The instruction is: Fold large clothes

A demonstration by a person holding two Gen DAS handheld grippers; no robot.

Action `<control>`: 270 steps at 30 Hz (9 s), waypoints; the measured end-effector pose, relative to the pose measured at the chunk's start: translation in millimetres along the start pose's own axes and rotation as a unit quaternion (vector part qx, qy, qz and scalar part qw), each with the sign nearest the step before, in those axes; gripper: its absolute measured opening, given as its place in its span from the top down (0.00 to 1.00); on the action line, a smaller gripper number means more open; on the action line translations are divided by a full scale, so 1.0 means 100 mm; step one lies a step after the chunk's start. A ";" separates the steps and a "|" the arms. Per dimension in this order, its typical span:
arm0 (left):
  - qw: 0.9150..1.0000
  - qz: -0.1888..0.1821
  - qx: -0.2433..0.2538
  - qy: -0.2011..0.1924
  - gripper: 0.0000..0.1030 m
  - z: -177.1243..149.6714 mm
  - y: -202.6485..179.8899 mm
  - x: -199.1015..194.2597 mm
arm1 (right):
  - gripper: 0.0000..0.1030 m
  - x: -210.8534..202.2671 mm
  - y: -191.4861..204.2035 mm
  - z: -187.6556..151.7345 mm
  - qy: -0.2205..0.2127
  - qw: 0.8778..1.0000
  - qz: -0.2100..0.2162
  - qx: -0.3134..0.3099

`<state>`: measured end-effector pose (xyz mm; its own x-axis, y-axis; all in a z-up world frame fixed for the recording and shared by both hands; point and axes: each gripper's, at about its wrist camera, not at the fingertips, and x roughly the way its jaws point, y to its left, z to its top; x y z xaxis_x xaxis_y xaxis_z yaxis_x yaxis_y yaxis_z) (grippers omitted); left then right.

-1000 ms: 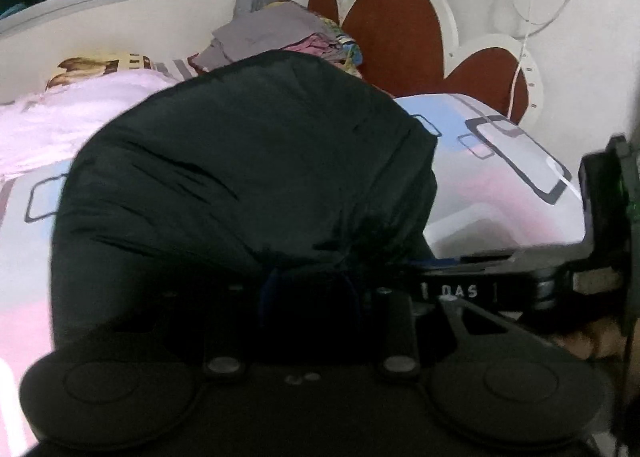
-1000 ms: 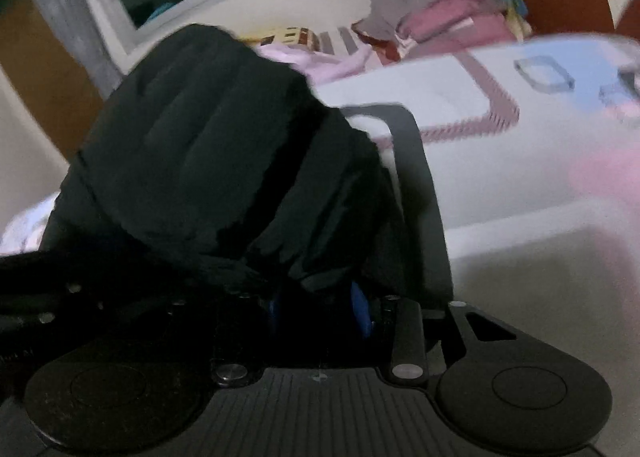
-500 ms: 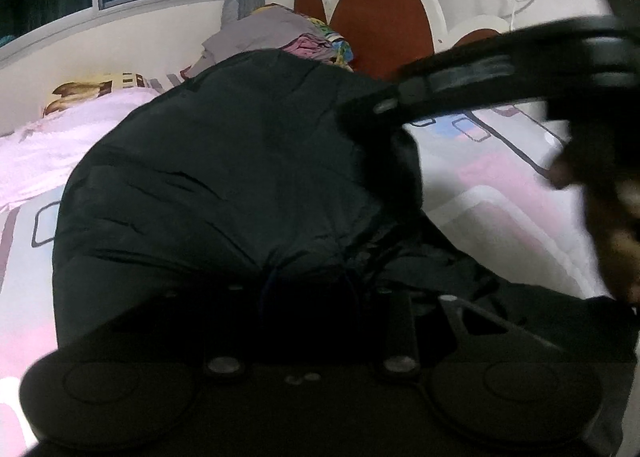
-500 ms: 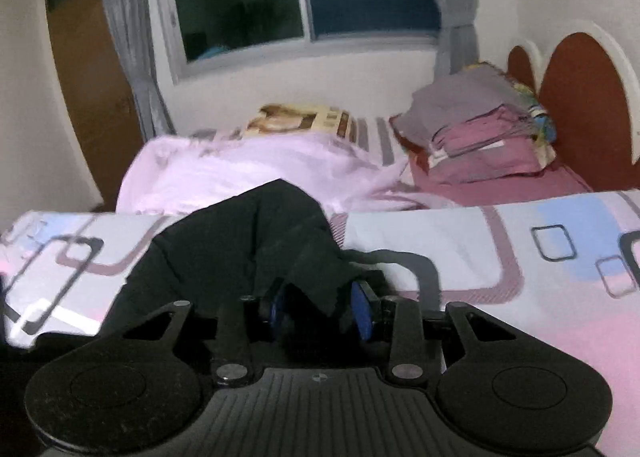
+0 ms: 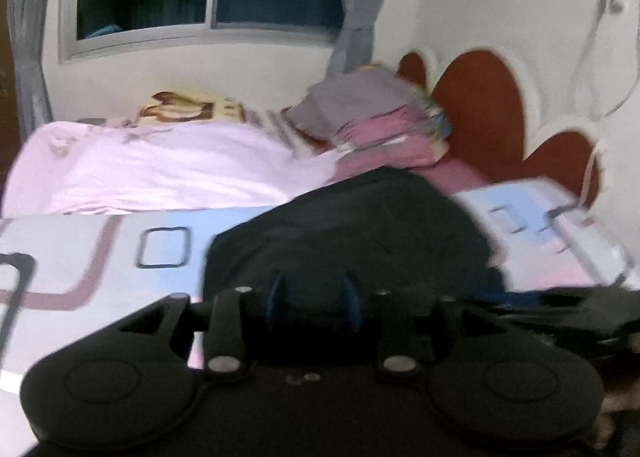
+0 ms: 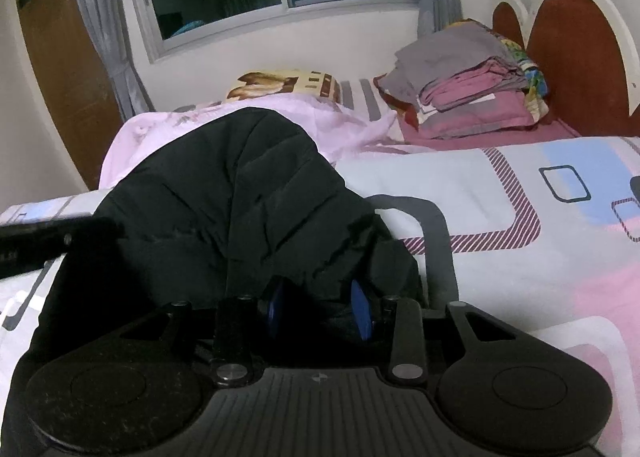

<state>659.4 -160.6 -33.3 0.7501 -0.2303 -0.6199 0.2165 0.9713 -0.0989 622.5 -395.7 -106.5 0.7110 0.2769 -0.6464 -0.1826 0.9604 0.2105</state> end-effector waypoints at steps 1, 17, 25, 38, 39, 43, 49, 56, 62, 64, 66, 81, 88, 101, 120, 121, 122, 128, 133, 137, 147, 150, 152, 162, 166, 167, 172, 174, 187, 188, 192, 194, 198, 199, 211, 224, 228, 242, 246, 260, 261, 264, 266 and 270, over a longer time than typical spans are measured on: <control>1.000 -0.006 0.001 0.009 0.68 0.02 0.02 0.05 | 0.66 0.01 0.01 0.02 0.004 1.000 -0.003 -0.004; 0.998 0.007 -0.030 0.051 0.66 0.04 0.00 0.68 | 0.66 0.57 0.18 0.02 0.016 1.000 -0.016 -0.014; 0.999 0.027 -0.017 0.033 0.66 -0.10 -0.14 0.81 | 0.66 0.63 0.11 -0.29 -0.077 0.997 -0.022 -0.001; 0.998 -0.009 0.058 0.040 0.64 0.07 -0.18 0.02 | 0.66 -0.06 0.20 0.04 0.005 0.999 -0.014 -0.037; 0.998 -0.024 0.045 0.038 0.64 0.03 -0.13 -0.11 | 0.66 -0.17 0.23 0.02 0.006 0.999 -0.008 -0.036; 0.997 -0.056 0.022 0.055 0.63 -0.27 -0.06 -0.45 | 0.66 -0.44 0.39 -0.20 0.008 0.999 -0.004 -0.043; 0.999 -0.027 0.025 0.018 0.61 -0.71 -0.22 -0.44 | 0.56 -0.26 0.33 -0.59 -0.002 1.000 -0.028 -0.010; 0.999 -0.017 0.036 0.027 0.61 -0.79 -0.28 -0.21 | 0.55 -0.08 0.22 -0.81 -0.030 0.999 -0.027 0.017; 0.997 -0.036 0.025 0.063 0.61 -0.58 -0.19 -0.44 | 0.54 -0.45 0.28 -0.67 0.001 0.999 -0.036 0.008; 0.998 -0.035 0.026 0.053 0.61 -0.62 -0.22 -0.65 | 0.54 -0.69 0.27 -0.72 0.003 0.999 -0.027 0.019; 0.998 -0.032 0.032 0.052 0.61 -0.68 -0.26 -0.82 | 0.54 -0.87 0.28 -0.81 0.016 0.999 -0.023 0.023; 0.998 0.004 0.018 0.067 0.30 -1.10 -0.22 -0.67 | 0.55 -0.72 0.36 -1.22 0.071 0.995 -0.044 0.048; 0.997 -0.034 0.036 0.066 0.45 -1.04 -0.24 -1.26 | 0.54 -1.38 0.45 -1.21 0.053 0.997 -0.017 0.049; 0.998 -0.012 0.032 0.046 0.03 -0.98 -0.12 -1.28 | 0.09 -1.37 0.21 -1.17 0.031 0.997 -0.003 0.076; 0.966 -0.128 -0.191 0.114 0.00 -0.83 0.91 -0.23 | 0.01 -0.24 -1.09 -0.97 0.099 0.932 0.188 0.292; 0.961 -0.145 -0.206 0.118 0.00 -0.86 0.95 -0.16 | 0.01 -0.16 -1.08 -1.01 0.107 0.927 0.200 0.297; 0.953 -0.163 -0.225 0.122 0.00 -0.89 0.99 -0.08 | 0.01 -0.11 -1.06 -1.02 0.105 0.926 0.209 0.297; 0.919 -0.237 -0.288 0.127 0.00 -1.04 1.08 0.25 | 0.01 0.08 -0.93 -0.94 0.104 0.932 0.237 0.255; 0.939 -0.222 -0.238 0.112 0.00 -0.95 0.89 0.14 | 0.07 0.06 -0.72 -0.87 0.114 0.941 0.241 0.206; 0.944 -0.218 -0.226 0.100 0.02 -0.91 0.83 0.03 | 0.19 -0.06 -0.66 -0.87 0.104 0.942 0.245 0.205; 0.961 -0.197 -0.180 0.072 0.03 -0.71 1.20 -0.60 | 0.26 -0.29 0.15 -0.76 0.094 0.938 0.284 0.177; 0.966 -0.175 -0.177 0.067 0.03 -0.72 1.61 -0.90 | 0.27 -0.25 0.64 -0.77 0.097 0.933 0.301 0.171; 0.969 -0.159 -0.178 0.067 0.03 -0.76 1.88 -1.05 | 0.27 -0.17 1.03 -0.81 0.106 0.928 0.314 0.169; 0.990 -0.035 -0.110 0.086 0.00 -1.19 2.75 -1.17 | 0.23 0.35 1.92 -1.42 0.121 0.935 0.270 0.196; 0.997 -0.011 -0.041 0.065 0.07 -1.06 2.54 -1.28 | 0.23 0.15 1.94 -1.36 0.110 0.945 0.234 0.198; 0.997 -0.013 -0.040 0.063 0.14 -1.02 2.52 -1.33 | 0.23 -0.01 1.94 -1.35 0.093 0.951 0.220 0.196; 0.999 -0.014 -0.041 0.022 0.29 -0.90 2.52 -1.72 | 0.45 -0.91 1.97 -1.14 -0.028 0.978 0.135 0.155; 0.999 -0.022 -0.048 0.004 0.34 -0.83 2.47 -1.80 | 0.65 -1.06 2.27 -0.90 -0.049 0.987 0.118 0.102; 0.998 0.012 0.050 0.047 0.53 -0.96 1.83 -1.06 | 0.66 0.00 3.11 -1.04 0.068 0.996 0.016 -0.047; 0.997 0.018 0.054 0.045 0.53 -0.99 1.78 -1.04 | 0.66 0.04 3.08 -1.08 0.069 0.997 0.019 -0.036; 0.997 0.028 0.059 0.052 0.52 -0.98 1.77 -0.94 | 0.66 -0.04 3.05 -1.16 0.072 0.997 0.014 -0.029; 0.996 0.029 0.067 0.055 0.53 -0.95 1.76 -0.97 | 0.65 -0.11 3.07 -1.13 0.072 0.997 0.009 -0.028; 0.999 -0.008 0.032 0.040 0.53 -0.90 1.89 -1.40 | 0.65 -0.76 3.13 -1.06 0.027 0.999 0.029 -0.025; 0.999 -0.011 0.032 0.032 0.53 -0.94 1.90 -1.57 | 0.65 -0.97 3.16 -1.12 0.017 0.999 0.038 -0.032; 0.998 0.041 0.053 0.012 0.57 -1.46 1.62 -2.47 | 0.65 -1.79 3.34 -1.45 0.011 0.997 0.044 -0.063; 0.993 0.099 -0.001 -0.071 0.00 -2.09 0.84 -4.28 | 0.00 -3.93 3.25 -2.32 -0.083 0.996 0.019 -0.040; 0.993 0.093 -0.018 -0.070 0.00 -2.21 0.72 -4.54 | 0.00 -4.26 3.36 -2.50 -0.088 0.995 0.018 -0.047; 0.990 0.104 -0.026 -0.094 0.00 -2.45 0.54 -4.97 | 0.00 -4.70 3.51 -2.75 -0.100 0.993 0.029 -0.061; 0.989 0.104 -0.029 -0.098 0.00 -2.47 0.55 -5.01 | 0.00 -4.73 3.51 -2.75 -0.100 0.993 0.026 -0.062; 0.988 0.103 -0.025 -0.111 0.00 -2.47 0.54 -5.07 | 0.00 -4.78 3.49 -2.75 -0.102 0.992 0.023 -0.065; 0.988 0.104 -0.025 -0.111 0.00 -2.47 0.54 -5.07 | 0.00 -4.78 3.49 -2.75 -0.102 0.992 0.023 -0.066; 0.988 0.102 -0.026 -0.115 0.00 -2.46 0.55 -5.08 | 0.00 -4.79 3.49 -2.74 -0.103 0.992 0.023 -0.066; 0.988 0.102 -0.025 -0.116 0.00 -2.46 0.55 -5.09 | 0.00 -4.79 3.49 -2.73 -0.104 0.992 0.022 -0.067; 0.987 0.103 -0.026 -0.117 0.00 -2.46 0.56 -5.10 | 0.00 -4.80 3.52 -2.72 -0.105 0.992 0.022 -0.068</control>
<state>135.0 25.8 85.3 0.8999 -0.0294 -0.4351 0.0166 0.9993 -0.0332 32.6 -182.1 78.3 0.8233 0.3200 -0.4687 -0.2966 0.9467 0.1253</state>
